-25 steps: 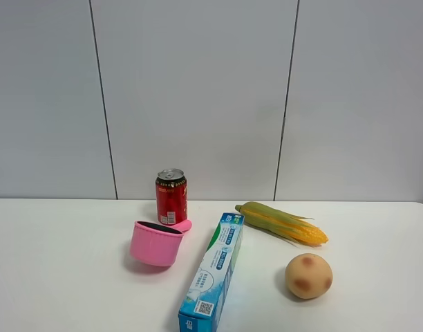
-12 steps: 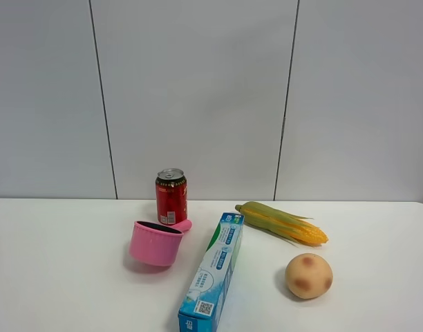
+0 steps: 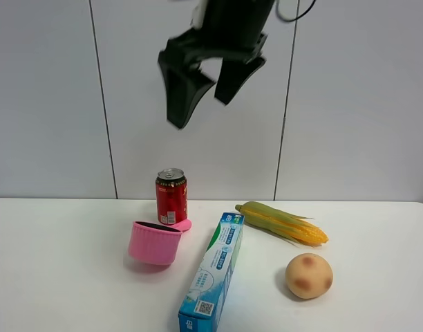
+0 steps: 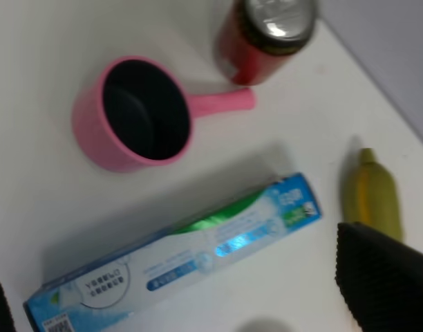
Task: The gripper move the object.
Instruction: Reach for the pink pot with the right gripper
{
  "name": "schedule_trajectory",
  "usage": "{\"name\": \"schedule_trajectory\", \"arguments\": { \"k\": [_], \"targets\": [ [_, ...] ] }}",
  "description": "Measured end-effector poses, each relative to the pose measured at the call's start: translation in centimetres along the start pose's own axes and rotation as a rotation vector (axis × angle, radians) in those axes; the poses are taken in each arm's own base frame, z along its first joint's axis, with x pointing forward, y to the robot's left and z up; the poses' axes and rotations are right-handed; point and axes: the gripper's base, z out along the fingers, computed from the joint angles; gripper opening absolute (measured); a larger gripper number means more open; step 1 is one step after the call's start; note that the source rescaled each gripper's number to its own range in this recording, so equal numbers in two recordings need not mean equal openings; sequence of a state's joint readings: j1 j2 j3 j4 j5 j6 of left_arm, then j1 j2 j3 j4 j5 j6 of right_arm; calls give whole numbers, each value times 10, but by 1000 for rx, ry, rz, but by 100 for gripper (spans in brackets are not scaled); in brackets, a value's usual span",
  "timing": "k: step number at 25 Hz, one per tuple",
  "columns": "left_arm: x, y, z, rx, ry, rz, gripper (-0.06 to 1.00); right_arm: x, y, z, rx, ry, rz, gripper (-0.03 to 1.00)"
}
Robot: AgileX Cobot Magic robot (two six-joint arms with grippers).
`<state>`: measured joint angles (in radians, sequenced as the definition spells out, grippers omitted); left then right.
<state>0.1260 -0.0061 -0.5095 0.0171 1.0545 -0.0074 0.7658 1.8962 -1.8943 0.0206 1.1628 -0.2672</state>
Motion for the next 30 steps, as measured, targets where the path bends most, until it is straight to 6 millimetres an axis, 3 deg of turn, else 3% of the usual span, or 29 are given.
{"name": "schedule_trajectory", "arguments": {
  "k": [6,12,17,23,30],
  "targets": [
    [0,0,0,0,0,0,100,-13,19,81,-55,114,-62,100],
    [0,0,0,0,0,0,100,-5,22,132,-70,201,-104,99],
    [0,0,0,0,0,0,100,-6,22,148,-64,172,-130,97],
    [0,0,0,0,0,0,100,-4,24,167,-81,164,-125,83],
    [0,0,0,0,0,0,100,3,24,189,-71,191,-138,75]
  ]
}}
